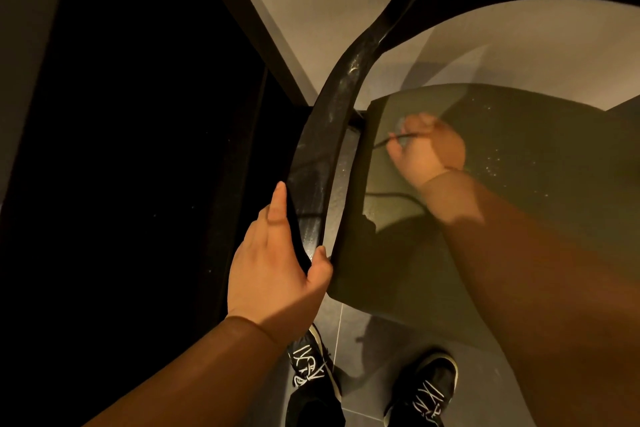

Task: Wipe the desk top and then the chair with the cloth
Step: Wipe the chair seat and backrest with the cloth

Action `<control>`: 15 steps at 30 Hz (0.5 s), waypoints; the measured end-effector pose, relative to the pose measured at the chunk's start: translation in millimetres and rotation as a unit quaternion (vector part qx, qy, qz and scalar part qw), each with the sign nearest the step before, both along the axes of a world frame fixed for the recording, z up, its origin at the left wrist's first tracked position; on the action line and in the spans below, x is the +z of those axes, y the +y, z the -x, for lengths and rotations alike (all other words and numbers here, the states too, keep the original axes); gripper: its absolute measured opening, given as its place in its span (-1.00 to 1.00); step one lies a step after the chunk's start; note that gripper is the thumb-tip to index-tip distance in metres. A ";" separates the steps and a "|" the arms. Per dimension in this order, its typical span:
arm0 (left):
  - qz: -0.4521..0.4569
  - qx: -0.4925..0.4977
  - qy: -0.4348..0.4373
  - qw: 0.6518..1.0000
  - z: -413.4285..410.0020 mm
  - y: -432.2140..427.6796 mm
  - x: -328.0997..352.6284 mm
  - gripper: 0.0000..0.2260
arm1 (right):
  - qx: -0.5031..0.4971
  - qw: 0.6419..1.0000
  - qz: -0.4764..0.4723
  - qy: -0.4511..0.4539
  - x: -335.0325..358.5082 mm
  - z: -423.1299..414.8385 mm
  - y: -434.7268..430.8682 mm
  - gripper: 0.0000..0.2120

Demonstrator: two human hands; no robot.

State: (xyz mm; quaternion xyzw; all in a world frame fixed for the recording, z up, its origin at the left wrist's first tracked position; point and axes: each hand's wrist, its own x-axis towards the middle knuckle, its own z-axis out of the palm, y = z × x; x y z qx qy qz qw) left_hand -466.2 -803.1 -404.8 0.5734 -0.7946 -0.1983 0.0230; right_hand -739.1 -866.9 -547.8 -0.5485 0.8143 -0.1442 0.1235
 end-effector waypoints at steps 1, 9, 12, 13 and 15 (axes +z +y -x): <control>-0.001 0.001 0.001 1.000 0.1 -0.1 1.0 -0.16 | 0.027 1.000 -0.007 -0.002 1.7 -10.4 3.8 -0.80; -0.002 0.003 0.006 1.000 -1.5 0.9 0.0 -0.16 | 0.180 0.982 -0.047 0.011 -7.9 -19.4 -7.7 -0.74; 0.002 0.002 0.005 1.000 -3.1 1.3 -1.0 -0.16 | 0.119 0.991 -0.026 0.047 -8.2 -11.4 -22.8 -0.73; 0.002 0.003 0.003 1.000 -2.8 1.4 -0.9 -0.16 | 0.107 0.993 -0.017 0.046 -4.9 -17.2 -21.2 -0.73; 0.002 0.006 0.000 1.000 -2.2 1.4 0.9 -0.16 | 0.103 0.994 -0.029 0.024 4.7 -36.8 -7.7 -0.75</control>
